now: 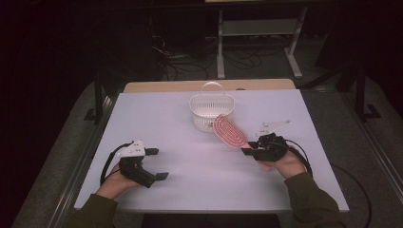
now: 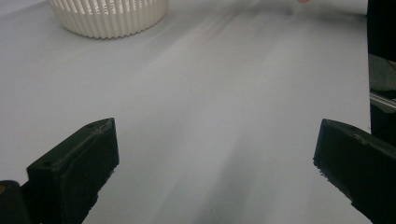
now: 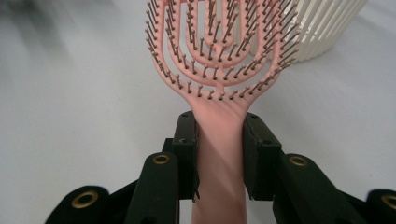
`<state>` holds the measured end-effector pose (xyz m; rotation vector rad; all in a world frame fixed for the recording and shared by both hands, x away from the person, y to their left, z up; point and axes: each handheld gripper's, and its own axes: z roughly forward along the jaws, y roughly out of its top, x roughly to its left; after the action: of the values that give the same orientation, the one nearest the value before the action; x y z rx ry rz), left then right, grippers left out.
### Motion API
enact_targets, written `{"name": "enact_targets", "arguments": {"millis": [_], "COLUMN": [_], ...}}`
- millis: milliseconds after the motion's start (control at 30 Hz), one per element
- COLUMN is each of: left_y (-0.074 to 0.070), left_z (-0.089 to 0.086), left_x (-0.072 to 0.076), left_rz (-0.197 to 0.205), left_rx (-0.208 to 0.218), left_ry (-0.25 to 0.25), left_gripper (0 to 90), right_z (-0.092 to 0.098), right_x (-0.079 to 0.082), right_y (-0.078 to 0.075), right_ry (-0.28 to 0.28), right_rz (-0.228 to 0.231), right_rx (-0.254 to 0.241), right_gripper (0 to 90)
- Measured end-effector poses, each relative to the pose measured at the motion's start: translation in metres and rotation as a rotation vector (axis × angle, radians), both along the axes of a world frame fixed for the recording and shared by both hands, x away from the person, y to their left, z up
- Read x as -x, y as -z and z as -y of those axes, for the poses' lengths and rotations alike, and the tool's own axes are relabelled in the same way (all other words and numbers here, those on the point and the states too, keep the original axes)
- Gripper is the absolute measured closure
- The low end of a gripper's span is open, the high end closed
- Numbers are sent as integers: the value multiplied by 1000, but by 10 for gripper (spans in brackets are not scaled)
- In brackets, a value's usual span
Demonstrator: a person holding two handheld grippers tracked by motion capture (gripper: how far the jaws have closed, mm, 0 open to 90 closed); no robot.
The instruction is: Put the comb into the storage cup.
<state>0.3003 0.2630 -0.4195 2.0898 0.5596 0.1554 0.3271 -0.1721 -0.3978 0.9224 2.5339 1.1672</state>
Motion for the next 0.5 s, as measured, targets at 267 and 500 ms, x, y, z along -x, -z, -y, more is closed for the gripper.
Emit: {"name": "enact_targets", "arguments": {"millis": [267,500], "left_y": [0,0], "left_z": [0,0], "left_x": [0,0], "left_rz": [0,2], "left_rx": [1,7], "left_ry": [0,2], "left_gripper": [0,0], "right_z": [0,-5], "right_x": [0,-1], "right_y": [-4,-8], "right_ry": [10,10], "right_rz": [37,73], "right_rx": [-63,-114], "right_gripper": [687,687]}}
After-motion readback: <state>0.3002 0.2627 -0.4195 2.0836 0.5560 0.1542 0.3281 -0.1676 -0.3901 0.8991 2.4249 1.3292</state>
